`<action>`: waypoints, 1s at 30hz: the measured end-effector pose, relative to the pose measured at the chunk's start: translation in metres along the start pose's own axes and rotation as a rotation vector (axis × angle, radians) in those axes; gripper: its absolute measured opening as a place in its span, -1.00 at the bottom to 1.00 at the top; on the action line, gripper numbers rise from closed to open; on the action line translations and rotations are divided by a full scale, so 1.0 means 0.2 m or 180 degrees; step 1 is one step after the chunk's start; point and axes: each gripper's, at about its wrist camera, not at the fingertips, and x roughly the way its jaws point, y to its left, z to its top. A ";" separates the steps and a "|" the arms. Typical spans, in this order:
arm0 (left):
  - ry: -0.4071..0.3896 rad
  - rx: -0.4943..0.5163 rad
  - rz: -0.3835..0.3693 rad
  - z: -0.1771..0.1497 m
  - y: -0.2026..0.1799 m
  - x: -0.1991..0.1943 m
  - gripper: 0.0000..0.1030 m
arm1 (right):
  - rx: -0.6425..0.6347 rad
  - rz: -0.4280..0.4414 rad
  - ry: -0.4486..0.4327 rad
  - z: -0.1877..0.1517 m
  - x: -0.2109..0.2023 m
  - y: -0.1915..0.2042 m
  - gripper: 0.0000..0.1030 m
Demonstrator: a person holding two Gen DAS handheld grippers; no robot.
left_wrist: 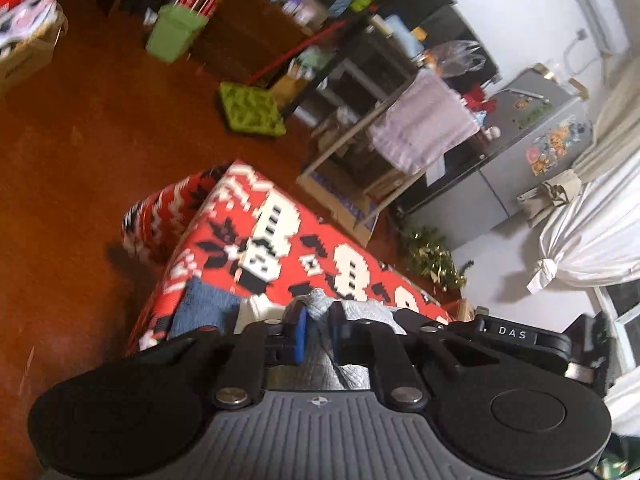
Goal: Fold clothes
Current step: 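Lift the folded shirt and carry it to the clothes stack with both grippers, then lower the folded shirt onto the white and denim clothes stack with both grippers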
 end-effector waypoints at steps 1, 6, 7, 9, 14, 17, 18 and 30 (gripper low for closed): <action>-0.0040 0.0040 0.0011 -0.01 0.00 0.00 -0.83 | -0.0166 0.0002 -0.0092 -0.01 -0.02 0.03 -0.73; -0.0215 0.0217 0.0089 -0.05 0.00 0.00 -0.69 | -0.0335 -0.0193 -0.0171 -0.04 0.02 0.04 -0.50; -0.0242 0.0231 0.0147 -0.05 0.00 0.00 -0.50 | -0.0306 -0.0226 -0.0208 -0.04 0.02 0.03 -0.41; -0.0340 0.0266 0.0218 -0.05 -0.01 -0.03 -0.17 | -0.0252 -0.0234 -0.0261 -0.04 -0.01 0.02 -0.26; -0.0372 0.0376 0.0228 -0.09 -0.06 -0.09 -0.10 | -0.0415 -0.0207 -0.0448 -0.04 -0.21 0.04 -0.26; -0.0285 0.0451 0.0161 -0.12 -0.09 -0.11 -0.61 | -0.0654 -0.0128 -0.0397 -0.11 -0.32 0.10 -0.65; -0.0256 0.0476 0.0138 -0.13 -0.11 -0.12 -0.78 | -0.0737 -0.0076 -0.0349 -0.15 -0.33 0.13 -0.71; -0.0025 0.0714 0.0026 -0.26 -0.20 -0.20 -0.93 | -0.0947 -0.0096 0.0068 -0.44 -0.27 0.19 -0.80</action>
